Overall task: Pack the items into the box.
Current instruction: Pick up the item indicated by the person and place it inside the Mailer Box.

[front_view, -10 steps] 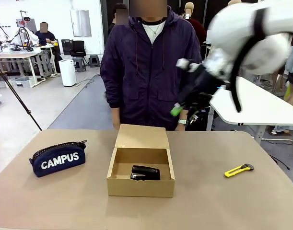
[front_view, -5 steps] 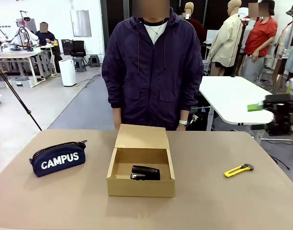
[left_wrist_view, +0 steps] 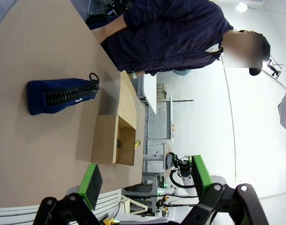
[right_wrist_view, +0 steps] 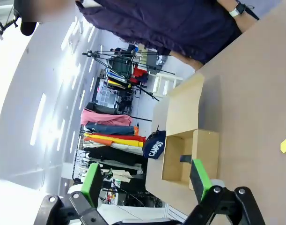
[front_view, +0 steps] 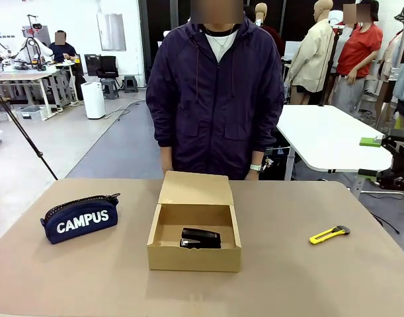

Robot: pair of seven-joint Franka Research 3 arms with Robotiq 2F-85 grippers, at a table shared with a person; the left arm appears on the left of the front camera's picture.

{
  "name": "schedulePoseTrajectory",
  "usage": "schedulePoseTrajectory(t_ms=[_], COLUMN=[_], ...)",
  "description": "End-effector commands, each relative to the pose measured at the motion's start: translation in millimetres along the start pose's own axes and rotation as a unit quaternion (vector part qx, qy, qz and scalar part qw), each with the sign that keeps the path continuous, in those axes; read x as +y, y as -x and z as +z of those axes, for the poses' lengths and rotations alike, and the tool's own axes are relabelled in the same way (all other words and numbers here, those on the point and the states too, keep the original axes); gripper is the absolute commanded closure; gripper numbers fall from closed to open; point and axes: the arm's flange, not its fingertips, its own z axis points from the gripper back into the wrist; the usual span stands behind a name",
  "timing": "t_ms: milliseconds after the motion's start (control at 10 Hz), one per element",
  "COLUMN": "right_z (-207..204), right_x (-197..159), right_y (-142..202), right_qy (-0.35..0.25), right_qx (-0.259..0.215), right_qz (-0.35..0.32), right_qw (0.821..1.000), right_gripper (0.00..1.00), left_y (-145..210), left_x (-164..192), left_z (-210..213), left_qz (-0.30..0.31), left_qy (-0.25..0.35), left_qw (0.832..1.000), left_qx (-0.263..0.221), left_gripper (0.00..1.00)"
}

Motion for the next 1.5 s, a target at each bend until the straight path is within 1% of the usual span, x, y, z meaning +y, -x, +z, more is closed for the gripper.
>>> schedulePoseTrajectory(t_ms=[0, 1400], right_z=[5.4, 5.4], right_x=[6.6, 6.6], right_y=[2.7, 2.7], right_qy=[0.002, 0.002], right_qx=[0.012, 0.012], right_qz=[0.005, 0.005], right_qw=[1.000, 1.000], right_gripper=[0.00, 0.00], left_y=[0.8, 0.8], left_x=[-2.0, -2.0], left_z=[1.2, 1.2], left_qz=[-0.002, -0.002], left_qy=[0.004, 0.004], left_qw=[1.000, 1.000], left_qx=[0.001, 0.001], left_gripper=[0.00, 0.00])
